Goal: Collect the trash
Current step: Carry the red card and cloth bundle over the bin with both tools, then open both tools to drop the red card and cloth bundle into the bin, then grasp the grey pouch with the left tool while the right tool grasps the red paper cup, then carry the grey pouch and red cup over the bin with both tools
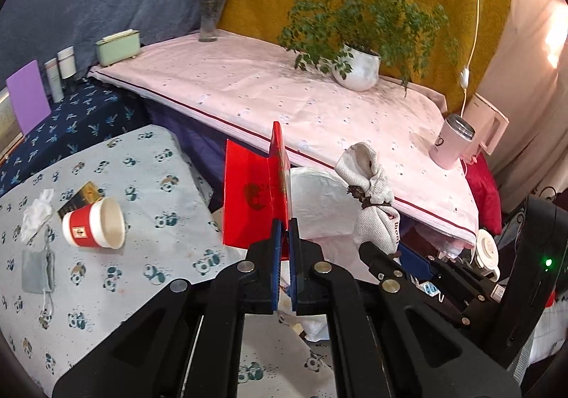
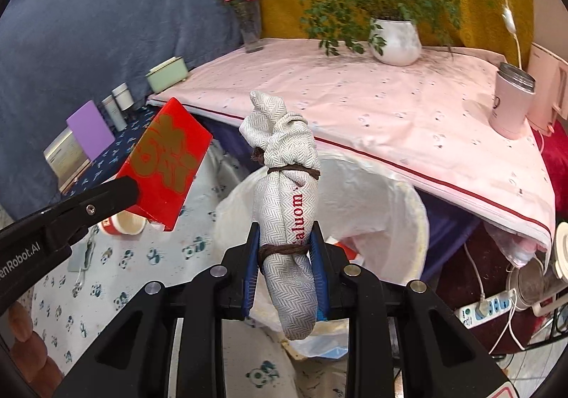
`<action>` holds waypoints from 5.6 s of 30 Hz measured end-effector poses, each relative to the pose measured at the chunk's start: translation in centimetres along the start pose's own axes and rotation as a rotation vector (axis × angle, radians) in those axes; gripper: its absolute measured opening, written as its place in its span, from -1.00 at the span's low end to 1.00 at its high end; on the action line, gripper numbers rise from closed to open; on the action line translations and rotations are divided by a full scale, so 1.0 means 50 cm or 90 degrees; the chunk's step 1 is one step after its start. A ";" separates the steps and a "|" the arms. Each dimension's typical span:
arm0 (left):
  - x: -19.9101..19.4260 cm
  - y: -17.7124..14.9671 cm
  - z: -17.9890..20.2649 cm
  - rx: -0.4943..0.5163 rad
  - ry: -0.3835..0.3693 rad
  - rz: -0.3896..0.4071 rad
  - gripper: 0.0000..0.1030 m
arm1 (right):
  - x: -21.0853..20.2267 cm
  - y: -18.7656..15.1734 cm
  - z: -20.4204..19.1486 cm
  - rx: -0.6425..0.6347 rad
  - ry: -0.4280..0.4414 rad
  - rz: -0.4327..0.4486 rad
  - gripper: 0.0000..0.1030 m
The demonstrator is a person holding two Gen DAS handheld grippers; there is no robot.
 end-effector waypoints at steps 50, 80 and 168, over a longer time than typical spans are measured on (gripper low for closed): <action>0.036 -0.030 -0.179 -0.109 0.074 -0.016 0.16 | 0.064 0.010 -0.080 -0.019 0.014 -0.012 -0.07; -0.070 -0.180 -0.619 -0.265 0.308 -0.046 0.79 | 0.151 -0.043 -0.444 -0.153 0.139 -0.078 -0.05; 0.097 -0.031 0.066 0.080 -0.010 -0.073 -0.84 | -0.024 0.014 0.074 0.061 -0.014 0.027 -0.94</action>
Point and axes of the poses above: each gripper's, at about its wrist camera, not at the fingertips, and x roughly the way its jaws point, z to its right, y to its top, the point moved 4 cm from there along x, roughly the way its jaws point, and after that the axes turned 2 degrees about z, right-handed, at the moved point
